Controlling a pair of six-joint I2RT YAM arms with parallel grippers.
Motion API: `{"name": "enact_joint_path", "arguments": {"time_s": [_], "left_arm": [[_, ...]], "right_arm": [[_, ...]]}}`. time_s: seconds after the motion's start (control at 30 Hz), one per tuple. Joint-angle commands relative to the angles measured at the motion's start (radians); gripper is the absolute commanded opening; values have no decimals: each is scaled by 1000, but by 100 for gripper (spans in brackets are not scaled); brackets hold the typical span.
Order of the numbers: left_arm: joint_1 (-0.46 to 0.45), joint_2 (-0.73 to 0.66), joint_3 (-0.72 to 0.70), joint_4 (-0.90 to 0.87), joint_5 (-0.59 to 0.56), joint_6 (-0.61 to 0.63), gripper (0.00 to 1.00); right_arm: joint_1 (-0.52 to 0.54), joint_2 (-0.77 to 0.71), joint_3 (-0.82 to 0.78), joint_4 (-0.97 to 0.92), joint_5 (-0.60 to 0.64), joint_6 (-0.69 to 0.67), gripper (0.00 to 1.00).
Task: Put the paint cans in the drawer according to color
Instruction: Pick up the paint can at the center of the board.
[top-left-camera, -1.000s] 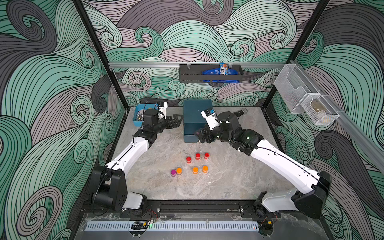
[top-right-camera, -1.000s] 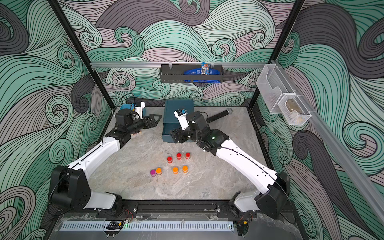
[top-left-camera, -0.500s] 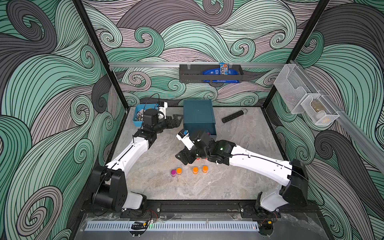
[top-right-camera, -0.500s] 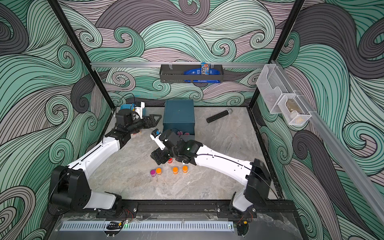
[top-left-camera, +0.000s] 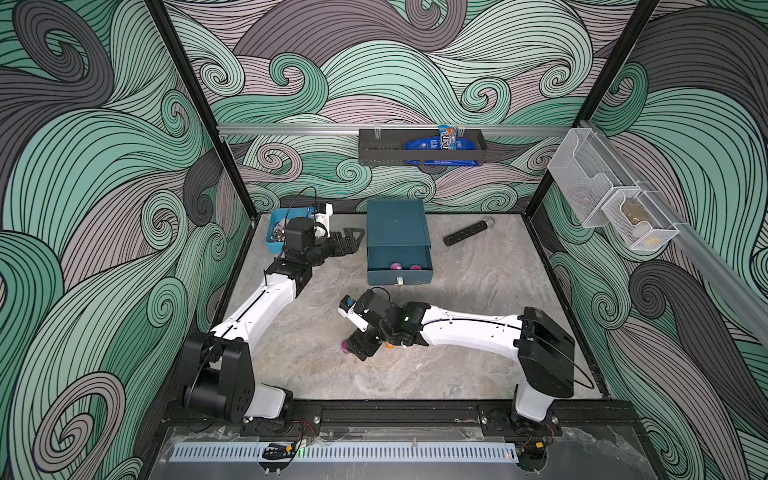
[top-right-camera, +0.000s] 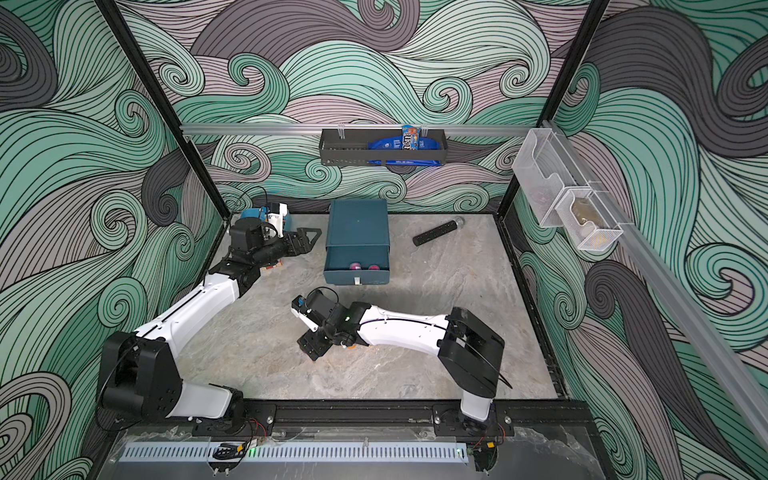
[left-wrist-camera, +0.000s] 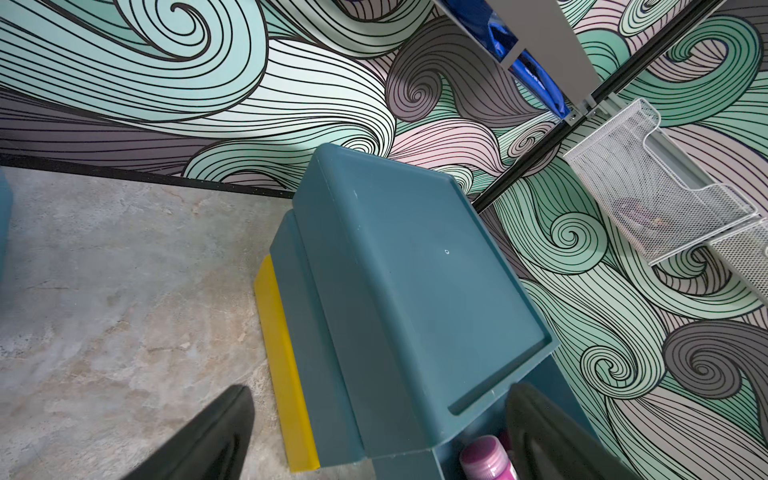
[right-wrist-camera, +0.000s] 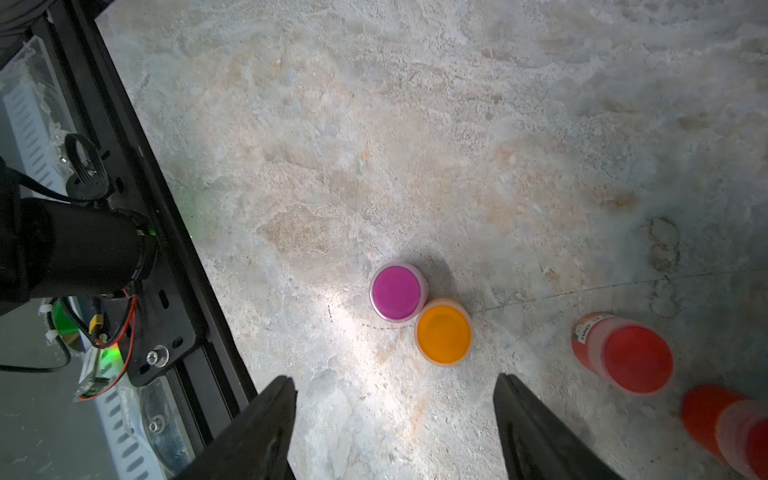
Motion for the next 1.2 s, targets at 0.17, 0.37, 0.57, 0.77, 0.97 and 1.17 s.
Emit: {"name": "enact_joint_path", "arguments": {"time_s": [0.17,0.37,0.57,0.77,0.97,1.17], "left_arm": [[6,1,1,7,-4,-1,97],[7,1,0,7,-4,-2,98],[6,4,0,7,-3,-4,98],[7,4,0,6,-4,-4,97],[8,4,0,5,-2,-4,97],[8,4,1,6,-2,-4,97]], "right_arm": [[20,64,43,26,-4,-83,80],[21,110,78,23,-4,-128,80],[21,152,115,23,-6,-162,80],[21,187,127,24,6,-183,78],[22,214,126,24,-2,-195,76],[23,222,117,22,-3,-201,70]]}}
